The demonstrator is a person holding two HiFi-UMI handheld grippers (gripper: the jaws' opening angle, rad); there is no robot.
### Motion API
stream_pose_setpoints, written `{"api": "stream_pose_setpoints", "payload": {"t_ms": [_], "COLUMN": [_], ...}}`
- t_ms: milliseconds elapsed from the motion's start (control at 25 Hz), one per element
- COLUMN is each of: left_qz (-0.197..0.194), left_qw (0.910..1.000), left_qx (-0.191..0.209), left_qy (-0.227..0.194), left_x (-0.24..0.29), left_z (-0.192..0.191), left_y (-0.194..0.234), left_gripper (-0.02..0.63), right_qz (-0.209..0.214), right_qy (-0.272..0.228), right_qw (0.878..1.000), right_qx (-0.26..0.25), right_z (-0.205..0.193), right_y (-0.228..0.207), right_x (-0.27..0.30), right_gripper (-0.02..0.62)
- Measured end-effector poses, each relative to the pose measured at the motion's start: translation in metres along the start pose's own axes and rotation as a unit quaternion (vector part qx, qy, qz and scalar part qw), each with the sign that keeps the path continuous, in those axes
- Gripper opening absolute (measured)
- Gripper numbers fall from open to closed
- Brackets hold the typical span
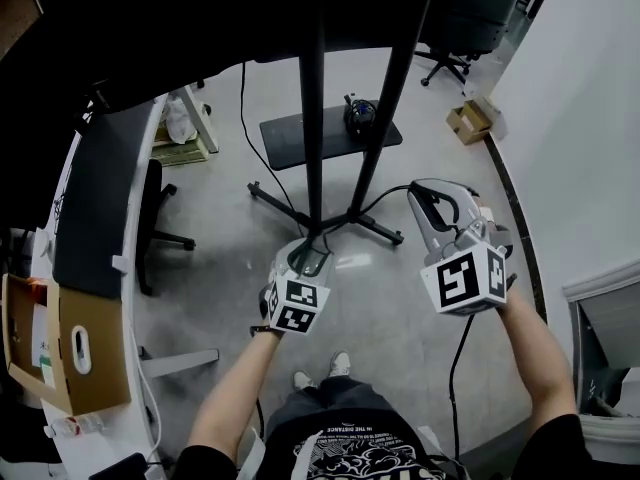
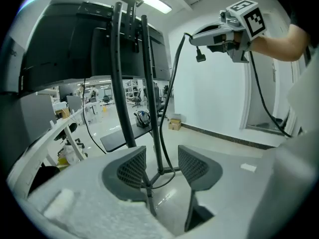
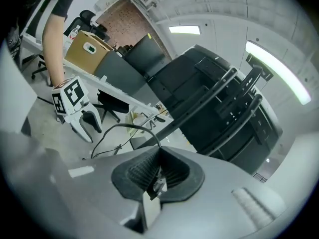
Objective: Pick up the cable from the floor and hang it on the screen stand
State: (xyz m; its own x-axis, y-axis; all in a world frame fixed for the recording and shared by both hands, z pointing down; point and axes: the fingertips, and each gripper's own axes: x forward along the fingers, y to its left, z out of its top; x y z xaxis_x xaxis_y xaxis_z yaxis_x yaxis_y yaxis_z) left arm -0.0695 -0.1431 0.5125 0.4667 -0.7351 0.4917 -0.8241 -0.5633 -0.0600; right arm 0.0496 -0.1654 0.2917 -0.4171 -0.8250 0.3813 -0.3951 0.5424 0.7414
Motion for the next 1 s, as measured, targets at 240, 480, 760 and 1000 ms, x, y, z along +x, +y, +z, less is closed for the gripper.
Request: {"api": "stream_pose_setpoints", "payload": {"t_ms": [240, 480, 760, 1000], "left_qz": [0.017, 0.043, 0.049, 0.073], "left_qw": [0.9987, 0.9953, 0.9947, 0.9933], "left_qx": [-0.046, -0.084, -0.088, -0.073], "left_qy": [-0.008, -0.021, -0.022, -0.052], "left_x": [0.006, 0.008, -0.002, 0.001], "left_z": [0.016, 0.027, 0.040, 0.061], "left_y": [-0.006, -0.001, -0.001, 0.005], "left_gripper": [0.209, 0.206, 0.181, 0.029], "right_qz": [-0.038, -0.055, -0.065, -0.077], "right_qy": [-0.042, -0.081, -0.106, -0.122], "right_qw": [0.998, 0.995, 0.991, 0.989], "right_qx": [-0.014, -0.029, -0.040, -0.037], "right_z": [0.043, 0.072, 0.085, 0.088], "right_y": [-0.048, -0.079, -0.100, -0.120], "right_x": [-0.019, -0.031, -0.043, -0.047], "right_gripper": [0.014, 0.014, 0.015, 0.014]}}
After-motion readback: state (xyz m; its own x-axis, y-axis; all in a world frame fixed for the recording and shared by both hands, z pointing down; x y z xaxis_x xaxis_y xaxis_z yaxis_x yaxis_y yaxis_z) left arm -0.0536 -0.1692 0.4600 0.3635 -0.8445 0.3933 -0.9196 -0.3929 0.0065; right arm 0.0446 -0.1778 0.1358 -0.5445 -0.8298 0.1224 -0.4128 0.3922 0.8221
